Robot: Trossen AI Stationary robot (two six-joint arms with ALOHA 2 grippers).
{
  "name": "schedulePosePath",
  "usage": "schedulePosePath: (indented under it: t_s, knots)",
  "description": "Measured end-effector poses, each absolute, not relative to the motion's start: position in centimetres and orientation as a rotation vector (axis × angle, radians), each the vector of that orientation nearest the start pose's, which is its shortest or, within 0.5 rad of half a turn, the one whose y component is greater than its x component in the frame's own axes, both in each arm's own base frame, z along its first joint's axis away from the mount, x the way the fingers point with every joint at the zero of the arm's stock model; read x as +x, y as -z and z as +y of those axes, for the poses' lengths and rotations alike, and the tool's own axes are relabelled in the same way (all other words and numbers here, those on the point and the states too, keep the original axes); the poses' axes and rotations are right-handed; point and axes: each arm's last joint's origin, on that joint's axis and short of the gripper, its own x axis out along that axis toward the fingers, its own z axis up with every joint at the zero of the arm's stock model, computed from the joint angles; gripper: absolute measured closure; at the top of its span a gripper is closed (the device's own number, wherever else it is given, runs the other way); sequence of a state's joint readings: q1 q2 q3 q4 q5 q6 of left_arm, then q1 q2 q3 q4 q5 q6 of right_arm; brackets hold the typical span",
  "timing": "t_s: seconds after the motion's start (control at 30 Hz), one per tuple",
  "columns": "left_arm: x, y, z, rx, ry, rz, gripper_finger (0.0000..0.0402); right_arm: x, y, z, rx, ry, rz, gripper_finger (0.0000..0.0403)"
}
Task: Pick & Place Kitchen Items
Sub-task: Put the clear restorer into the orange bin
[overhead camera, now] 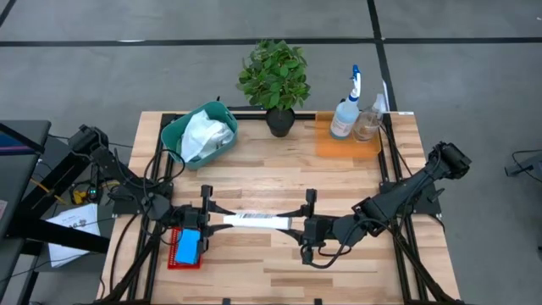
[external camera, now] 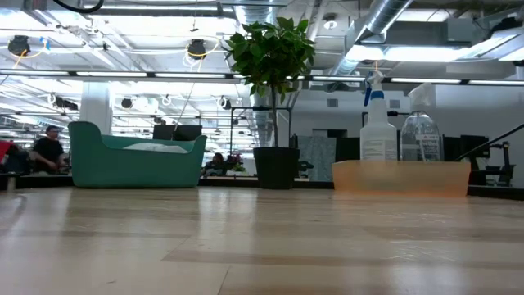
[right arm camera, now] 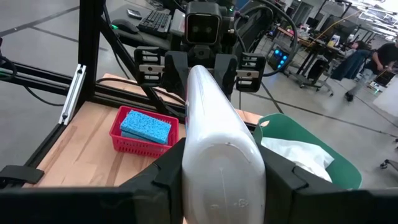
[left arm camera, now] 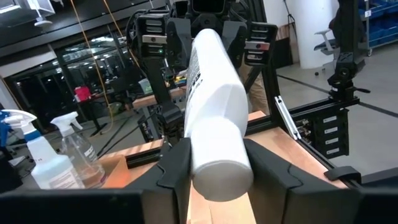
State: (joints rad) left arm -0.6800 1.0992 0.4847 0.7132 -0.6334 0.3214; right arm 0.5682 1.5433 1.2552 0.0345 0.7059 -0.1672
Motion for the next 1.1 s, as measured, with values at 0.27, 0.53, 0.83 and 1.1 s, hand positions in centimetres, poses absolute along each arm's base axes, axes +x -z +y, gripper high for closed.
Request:
schedulePosePath:
  t_s: [0.27, 0.53, 0.83, 1.1]
  knots:
    - [18.6, -25.5, -12.8, 0.254, 0.034, -0.084, 0.0292, 30.6, -33.3, 17.3, -0.316, 0.12, 0.217, 0.027]
    - [18.6, -25.4, -12.8, 0.257, 0.036, -0.07, 0.0292, 30.7, -33.3, 17.3, -0.32, 0.122, 0.213, 0.0205]
    - [17.1, -25.5, -11.7, 0.239, 0.064, 0.038, 0.0292, 28.4, -35.5, 17.3, -0.318, 0.154, 0.175, 0.0137]
    - [16.7, -27.4, -10.8, 0.231, 0.038, 0.143, 0.0292, 26.5, -36.0, 17.2, -0.295, 0.146, 0.22, 0.0136]
